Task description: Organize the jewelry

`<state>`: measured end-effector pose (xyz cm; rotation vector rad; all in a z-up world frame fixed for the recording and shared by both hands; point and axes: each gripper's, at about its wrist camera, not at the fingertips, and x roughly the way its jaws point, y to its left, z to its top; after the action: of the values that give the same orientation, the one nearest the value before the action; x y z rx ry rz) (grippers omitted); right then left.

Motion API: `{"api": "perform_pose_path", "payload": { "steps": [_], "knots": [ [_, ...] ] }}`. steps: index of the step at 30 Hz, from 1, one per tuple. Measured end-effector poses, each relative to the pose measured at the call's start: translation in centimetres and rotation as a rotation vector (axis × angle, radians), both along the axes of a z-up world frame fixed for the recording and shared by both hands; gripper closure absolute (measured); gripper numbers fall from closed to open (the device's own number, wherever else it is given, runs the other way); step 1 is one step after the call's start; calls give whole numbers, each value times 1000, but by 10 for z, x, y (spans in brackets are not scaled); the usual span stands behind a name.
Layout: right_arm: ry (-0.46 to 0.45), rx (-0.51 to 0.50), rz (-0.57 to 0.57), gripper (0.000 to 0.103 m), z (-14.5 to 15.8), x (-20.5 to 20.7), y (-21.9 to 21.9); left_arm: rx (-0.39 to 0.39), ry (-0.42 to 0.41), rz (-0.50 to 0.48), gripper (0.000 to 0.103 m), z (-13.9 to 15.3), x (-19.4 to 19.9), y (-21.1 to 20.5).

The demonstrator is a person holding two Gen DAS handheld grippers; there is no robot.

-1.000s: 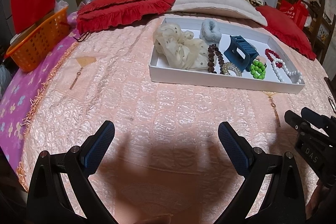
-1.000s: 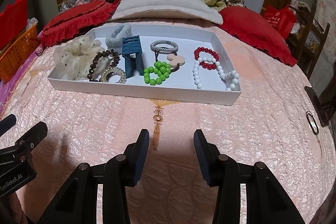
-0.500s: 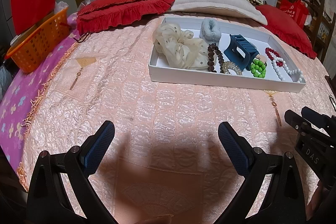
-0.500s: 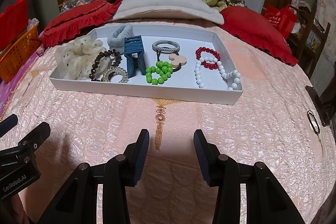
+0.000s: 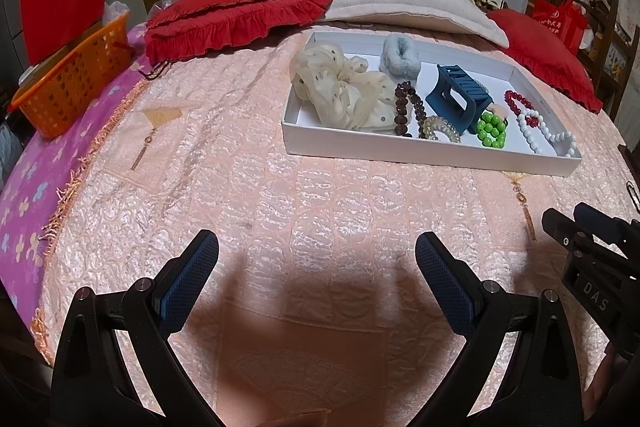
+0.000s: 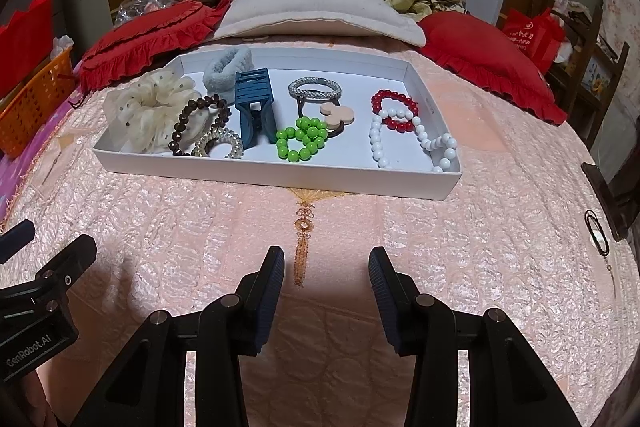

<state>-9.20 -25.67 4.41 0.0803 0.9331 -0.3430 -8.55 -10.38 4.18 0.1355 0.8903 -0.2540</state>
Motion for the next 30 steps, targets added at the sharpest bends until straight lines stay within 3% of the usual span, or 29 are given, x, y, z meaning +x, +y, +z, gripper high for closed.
{"api": "perform_pose_path", "payload": {
  "steps": [30],
  "knots": [
    [-6,-1,2,61,1,-1,0,-11,15,1,4,-2,0,-1]
  ]
}}
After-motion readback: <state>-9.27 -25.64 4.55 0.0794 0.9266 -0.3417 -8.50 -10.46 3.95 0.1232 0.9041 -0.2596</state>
